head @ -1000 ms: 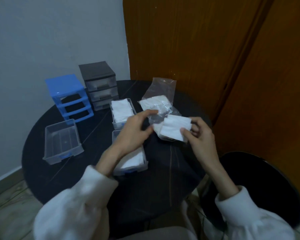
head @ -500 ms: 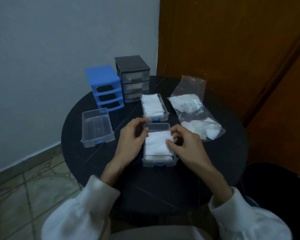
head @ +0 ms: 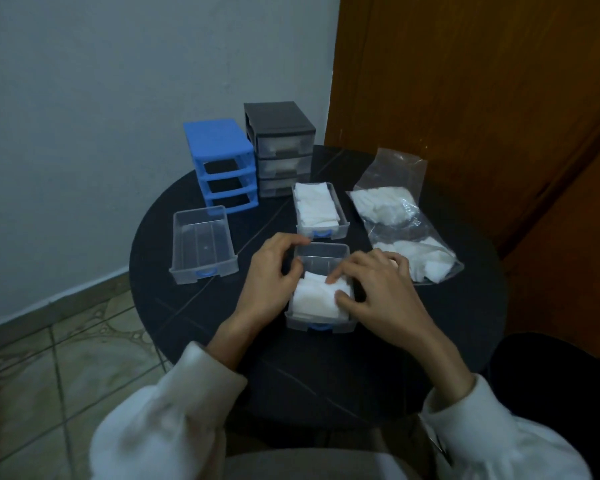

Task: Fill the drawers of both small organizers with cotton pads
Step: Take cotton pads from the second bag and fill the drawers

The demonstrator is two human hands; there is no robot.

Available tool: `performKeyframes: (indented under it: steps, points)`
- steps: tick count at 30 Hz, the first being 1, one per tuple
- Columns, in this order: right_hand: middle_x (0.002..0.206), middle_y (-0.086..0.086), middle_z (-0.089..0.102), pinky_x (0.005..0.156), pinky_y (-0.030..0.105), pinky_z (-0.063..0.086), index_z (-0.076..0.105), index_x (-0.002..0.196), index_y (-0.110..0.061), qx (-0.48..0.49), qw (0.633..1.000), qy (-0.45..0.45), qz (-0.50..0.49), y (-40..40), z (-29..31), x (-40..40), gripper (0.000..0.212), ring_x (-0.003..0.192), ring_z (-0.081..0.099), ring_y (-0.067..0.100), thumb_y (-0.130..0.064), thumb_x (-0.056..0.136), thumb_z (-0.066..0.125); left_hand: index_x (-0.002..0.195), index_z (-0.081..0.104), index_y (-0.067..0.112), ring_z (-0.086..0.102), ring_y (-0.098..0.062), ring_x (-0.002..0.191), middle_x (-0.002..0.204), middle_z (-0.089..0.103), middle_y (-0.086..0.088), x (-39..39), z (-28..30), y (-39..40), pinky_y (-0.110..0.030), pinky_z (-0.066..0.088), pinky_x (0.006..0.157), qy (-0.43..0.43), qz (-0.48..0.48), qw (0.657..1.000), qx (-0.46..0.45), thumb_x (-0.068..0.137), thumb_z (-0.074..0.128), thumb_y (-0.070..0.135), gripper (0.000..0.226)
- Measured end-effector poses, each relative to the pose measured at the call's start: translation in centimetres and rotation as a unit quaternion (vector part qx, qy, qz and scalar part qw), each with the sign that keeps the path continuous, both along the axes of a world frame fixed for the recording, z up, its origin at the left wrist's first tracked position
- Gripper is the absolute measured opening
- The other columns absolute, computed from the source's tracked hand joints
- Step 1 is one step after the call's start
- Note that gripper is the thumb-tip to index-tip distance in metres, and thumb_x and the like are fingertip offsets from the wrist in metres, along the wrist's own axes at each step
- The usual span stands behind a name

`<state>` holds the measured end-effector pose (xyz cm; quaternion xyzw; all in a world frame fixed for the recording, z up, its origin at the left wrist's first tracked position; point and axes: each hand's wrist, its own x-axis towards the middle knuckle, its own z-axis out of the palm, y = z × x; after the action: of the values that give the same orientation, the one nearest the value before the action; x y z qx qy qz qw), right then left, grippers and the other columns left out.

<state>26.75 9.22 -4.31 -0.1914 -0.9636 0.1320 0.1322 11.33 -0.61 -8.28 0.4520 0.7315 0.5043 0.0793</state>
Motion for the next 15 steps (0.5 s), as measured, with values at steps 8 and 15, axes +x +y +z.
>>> performKeyframes:
  steps: [8,15]
  points:
    - [0.106,-0.008,0.058,0.082,0.021,0.027,0.065,0.107,-0.021,-0.003,0.998,0.032,0.063,-1.1,0.0,-0.9,0.02,0.102,0.046,0.008,-0.025,0.088,0.06,0.112,0.06,0.021,0.056,-0.01,0.101,0.112,0.057,0.004,0.0,0.0,0.1,-0.037,0.051,0.089,0.012,0.0,1.0,-0.001,0.088,0.052,0.004,0.031]
    - [0.118,-0.007,0.06,0.095,0.026,0.04,0.063,0.118,-0.02,-0.062,0.992,-0.021,0.107,-1.0,-0.2,-1.1,0.027,0.112,0.05,0.007,-0.02,0.092,0.056,0.111,0.061,0.019,0.056,-0.01,0.102,0.111,0.057,0.005,0.1,0.2,0.1,-0.035,0.05,0.089,0.025,0.003,1.0,-0.003,0.088,0.051,0.003,0.03]
